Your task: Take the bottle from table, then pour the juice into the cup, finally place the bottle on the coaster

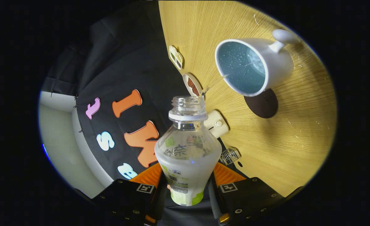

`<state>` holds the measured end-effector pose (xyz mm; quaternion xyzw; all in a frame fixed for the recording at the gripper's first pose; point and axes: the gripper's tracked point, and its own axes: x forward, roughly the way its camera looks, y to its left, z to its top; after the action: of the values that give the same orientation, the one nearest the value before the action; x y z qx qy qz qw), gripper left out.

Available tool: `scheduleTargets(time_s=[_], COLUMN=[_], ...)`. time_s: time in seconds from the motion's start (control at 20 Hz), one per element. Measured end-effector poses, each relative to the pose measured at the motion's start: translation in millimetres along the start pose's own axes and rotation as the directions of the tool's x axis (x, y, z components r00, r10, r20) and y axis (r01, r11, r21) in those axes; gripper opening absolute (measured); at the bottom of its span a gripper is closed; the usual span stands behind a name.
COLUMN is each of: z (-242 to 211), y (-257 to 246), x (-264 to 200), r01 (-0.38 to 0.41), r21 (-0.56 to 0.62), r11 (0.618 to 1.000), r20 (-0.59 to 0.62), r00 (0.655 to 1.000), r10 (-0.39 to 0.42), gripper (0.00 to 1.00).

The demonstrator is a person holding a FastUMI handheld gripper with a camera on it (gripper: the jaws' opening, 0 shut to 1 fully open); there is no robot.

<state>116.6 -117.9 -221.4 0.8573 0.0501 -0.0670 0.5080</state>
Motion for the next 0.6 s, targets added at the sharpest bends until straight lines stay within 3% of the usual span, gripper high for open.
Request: scheduleTargets(time_s=[0.6], z=[1.7], y=[-0.9], x=[-2.0], r01=[0.012], r21=[0.026], r11=[1.000], r20=[0.003], r00=[1.000], r10=[-0.012], gripper=[0.60])
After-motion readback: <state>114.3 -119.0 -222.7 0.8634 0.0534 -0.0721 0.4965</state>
